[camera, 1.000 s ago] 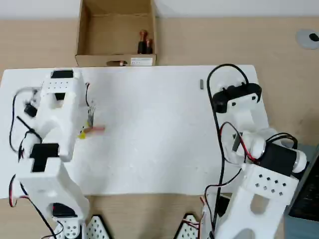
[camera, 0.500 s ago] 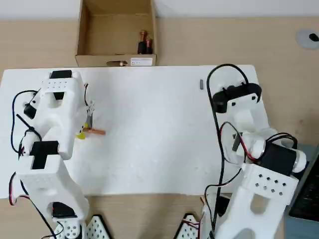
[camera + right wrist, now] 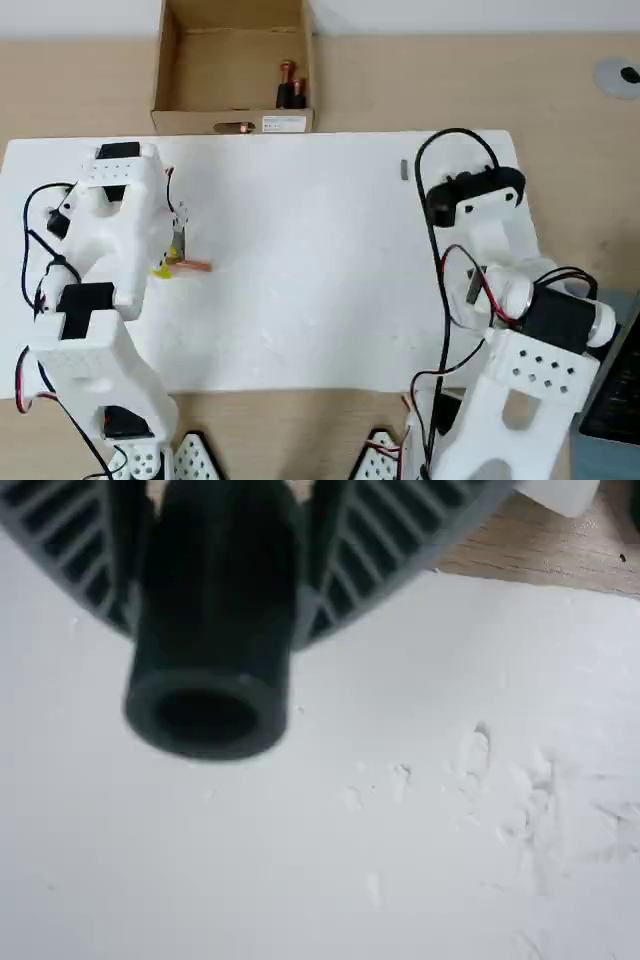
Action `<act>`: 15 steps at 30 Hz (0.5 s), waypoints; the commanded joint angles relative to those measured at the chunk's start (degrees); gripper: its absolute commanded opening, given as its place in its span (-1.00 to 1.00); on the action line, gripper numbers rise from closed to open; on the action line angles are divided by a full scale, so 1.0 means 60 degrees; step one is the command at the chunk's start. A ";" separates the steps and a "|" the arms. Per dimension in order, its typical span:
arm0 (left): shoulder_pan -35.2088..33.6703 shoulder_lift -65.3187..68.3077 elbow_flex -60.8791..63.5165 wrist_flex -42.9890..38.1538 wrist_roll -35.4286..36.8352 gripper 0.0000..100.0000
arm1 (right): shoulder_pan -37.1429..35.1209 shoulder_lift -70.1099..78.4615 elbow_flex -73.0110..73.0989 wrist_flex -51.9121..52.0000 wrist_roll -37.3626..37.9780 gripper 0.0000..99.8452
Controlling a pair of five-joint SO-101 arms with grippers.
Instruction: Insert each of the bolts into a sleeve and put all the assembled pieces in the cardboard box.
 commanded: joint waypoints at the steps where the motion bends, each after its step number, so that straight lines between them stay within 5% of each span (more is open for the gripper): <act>1: -0.0557 0.0681 -0.0015 -0.0484 0.0000 -0.97 | 0.0051 -0.0183 -0.0037 -0.0132 0.0000 -0.98; 15: -0.0527 0.0579 -0.1026 0.0542 -0.0381 -0.99 | 0.0051 -0.0168 -0.0125 -0.0132 0.0015 -0.98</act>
